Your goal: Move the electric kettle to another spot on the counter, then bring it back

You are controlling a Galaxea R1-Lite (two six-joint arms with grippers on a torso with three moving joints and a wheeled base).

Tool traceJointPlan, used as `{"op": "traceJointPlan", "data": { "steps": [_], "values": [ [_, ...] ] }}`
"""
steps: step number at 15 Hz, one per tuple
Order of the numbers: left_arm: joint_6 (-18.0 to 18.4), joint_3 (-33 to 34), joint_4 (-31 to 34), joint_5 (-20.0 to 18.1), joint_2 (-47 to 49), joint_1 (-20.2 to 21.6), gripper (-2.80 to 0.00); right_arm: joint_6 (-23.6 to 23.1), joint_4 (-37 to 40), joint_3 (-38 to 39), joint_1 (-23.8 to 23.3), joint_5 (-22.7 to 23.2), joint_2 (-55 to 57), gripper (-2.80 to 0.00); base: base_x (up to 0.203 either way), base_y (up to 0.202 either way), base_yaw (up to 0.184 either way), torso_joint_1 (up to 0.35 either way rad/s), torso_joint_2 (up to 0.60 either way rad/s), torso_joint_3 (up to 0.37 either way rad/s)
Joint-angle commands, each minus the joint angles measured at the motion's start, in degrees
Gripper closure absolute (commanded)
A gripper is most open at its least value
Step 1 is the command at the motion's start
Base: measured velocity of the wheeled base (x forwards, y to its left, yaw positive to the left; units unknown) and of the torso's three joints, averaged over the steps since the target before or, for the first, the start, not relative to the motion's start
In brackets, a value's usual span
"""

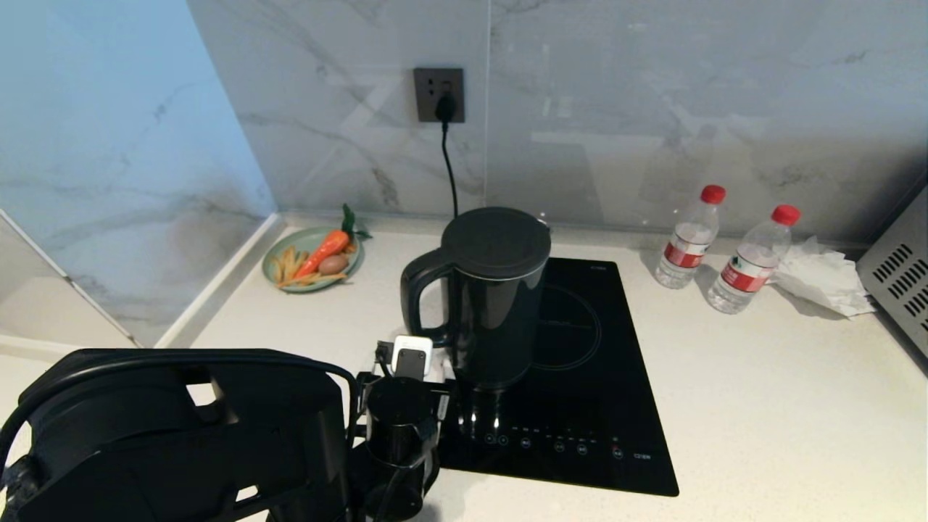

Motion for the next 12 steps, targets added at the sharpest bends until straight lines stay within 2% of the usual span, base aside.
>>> {"op": "traceJointPlan", "data": {
  "steps": [1, 12],
  "values": [
    [0.03, -0.26, -0.51, 0.28, 0.35, 0.03, -2.80, 0.00, -0.02, -0.01, -0.03, 0.02, 0.00, 0.00, 0.000, 0.000, 0.000, 0.000, 0.00, 0.000],
    [0.11, 0.01, -0.51, 0.20, -1.69, 1.09, -2.80, 0.00, -0.02, -0.01, 0.03, -0.04, 0.00, 0.00, 0.000, 0.000, 0.000, 0.000, 0.00, 0.000]
  ]
}}
